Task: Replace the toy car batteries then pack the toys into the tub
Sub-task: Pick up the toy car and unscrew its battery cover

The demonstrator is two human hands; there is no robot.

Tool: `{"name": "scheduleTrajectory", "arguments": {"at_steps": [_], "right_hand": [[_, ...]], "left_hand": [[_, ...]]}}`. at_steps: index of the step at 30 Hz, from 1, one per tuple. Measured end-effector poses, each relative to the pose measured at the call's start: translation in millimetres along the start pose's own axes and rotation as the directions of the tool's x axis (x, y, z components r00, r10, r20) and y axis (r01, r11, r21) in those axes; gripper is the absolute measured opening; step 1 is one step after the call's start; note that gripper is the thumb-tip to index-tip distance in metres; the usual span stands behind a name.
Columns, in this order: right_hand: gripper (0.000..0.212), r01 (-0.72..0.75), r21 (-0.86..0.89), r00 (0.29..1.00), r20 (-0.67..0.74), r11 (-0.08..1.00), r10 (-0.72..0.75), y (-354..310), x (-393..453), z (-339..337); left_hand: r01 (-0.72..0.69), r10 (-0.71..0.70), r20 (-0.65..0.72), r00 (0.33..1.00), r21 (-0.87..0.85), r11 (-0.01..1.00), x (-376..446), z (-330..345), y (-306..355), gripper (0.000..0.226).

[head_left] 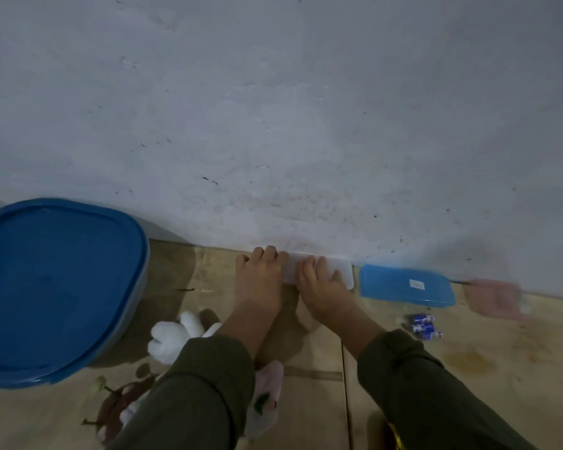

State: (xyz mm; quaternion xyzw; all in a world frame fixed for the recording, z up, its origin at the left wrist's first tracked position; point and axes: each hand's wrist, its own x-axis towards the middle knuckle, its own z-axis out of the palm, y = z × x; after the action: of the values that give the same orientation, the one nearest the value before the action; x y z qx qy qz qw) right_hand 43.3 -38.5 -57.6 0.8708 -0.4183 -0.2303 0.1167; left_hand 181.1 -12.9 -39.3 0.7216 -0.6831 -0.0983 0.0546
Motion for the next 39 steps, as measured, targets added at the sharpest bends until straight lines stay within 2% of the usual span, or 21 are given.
{"name": "scheduleTrajectory", "arguments": {"at_steps": [3,5,7,9,11,13,16,18,20,21,24,26,28,29,32,39], "right_hand": [[0.083,0.011,-0.102,0.998,-0.068,0.995,-0.018,5.2,1.6,8.3],[0.077,0.044,-0.141,0.981,-0.182,0.989,-0.070,8.5,3.8,14.8],[0.061,0.040,-0.158,0.939,-0.332,0.987,-0.091,15.5,6.6,8.7],[0.049,0.055,-0.082,0.889,-0.450,0.995,-0.086,23.3,7.6,0.1],[0.048,0.100,0.056,0.860,-0.507,0.993,-0.058,29.4,5.2,-2.5],[0.045,0.106,0.225,0.819,-0.572,0.968,0.043,32.7,1.9,-7.5],[0.026,0.011,0.305,0.756,-0.625,0.952,0.191,35.4,5.4,-23.6],[0.020,-0.059,0.406,0.784,-0.546,0.912,0.294,34.1,9.5,-37.9],[0.020,-0.116,0.526,0.850,-0.386,0.843,0.358,26.8,10.8,-44.3],[0.023,-0.168,0.544,0.866,-0.318,0.822,0.387,21.2,9.3,-44.2],[0.032,-0.258,0.508,0.870,-0.248,0.822,0.426,9.5,-0.2,-27.8],[0.033,-0.195,0.554,0.922,-0.177,0.809,0.343,2.1,-8.7,-10.1],[0.055,-0.133,0.599,0.955,-0.136,0.790,0.264,-2.1,-14.9,1.7],[0.058,-0.123,0.605,0.959,-0.132,0.786,0.251,-2.3,-15.8,4.7],[0.047,-0.060,0.609,0.975,-0.133,0.791,0.177,-2.7,-11.1,8.6],[0.040,-0.015,0.687,0.987,-0.106,0.726,0.121,1.7,-11.4,8.6]], "left_hand": [[-0.001,0.001,0.018,1.000,-0.004,1.000,0.2,-3.2,-1.3,0.041],[-0.003,0.002,0.024,1.000,0.007,1.000,0.8,-5.8,-1.9,0.045],[-0.016,0.016,0.029,0.999,0.009,1.000,1.0,-8.6,-2.3,0.048],[-0.029,0.029,0.026,0.999,0.001,1.000,0.2,-10.1,-2.4,0.050],[-0.020,0.021,0.019,1.000,-0.033,0.999,-2.2,-10.3,-2.8,0.056],[-0.005,0.006,0.013,1.000,-0.063,0.998,-4.1,-9.8,-3.8,0.069],[-0.039,0.040,0.032,0.999,-0.050,0.998,-5.5,-5.5,-5.2,0.085],[-0.041,0.042,0.018,0.999,-0.040,0.998,-5.0,-1.8,-6.1,0.090],[-0.043,0.043,-0.018,0.999,-0.008,0.999,-4.1,-0.2,-7.0,0.092],[-0.053,0.053,-0.031,0.998,0.013,0.999,-3.9,-0.2,-7.4,0.091],[-0.072,0.076,-0.049,0.996,0.069,0.995,-3.6,0.9,-8.7,0.091],[-0.067,0.074,-0.057,0.996,0.108,0.992,-3.9,2.6,-8.3,0.096],[-0.055,0.062,-0.057,0.996,0.118,0.992,-3.9,4.2,-6.4,0.101],[-0.050,0.057,-0.053,0.997,0.115,0.992,-4.0,4.5,-5.5,0.101],[-0.037,0.045,-0.060,0.997,0.119,0.992,-4.5,6.7,-2.2,0.097],[-0.005,0.019,-0.084,0.996,0.161,0.987,-6.1,13.7,2.5,0.096]]}}
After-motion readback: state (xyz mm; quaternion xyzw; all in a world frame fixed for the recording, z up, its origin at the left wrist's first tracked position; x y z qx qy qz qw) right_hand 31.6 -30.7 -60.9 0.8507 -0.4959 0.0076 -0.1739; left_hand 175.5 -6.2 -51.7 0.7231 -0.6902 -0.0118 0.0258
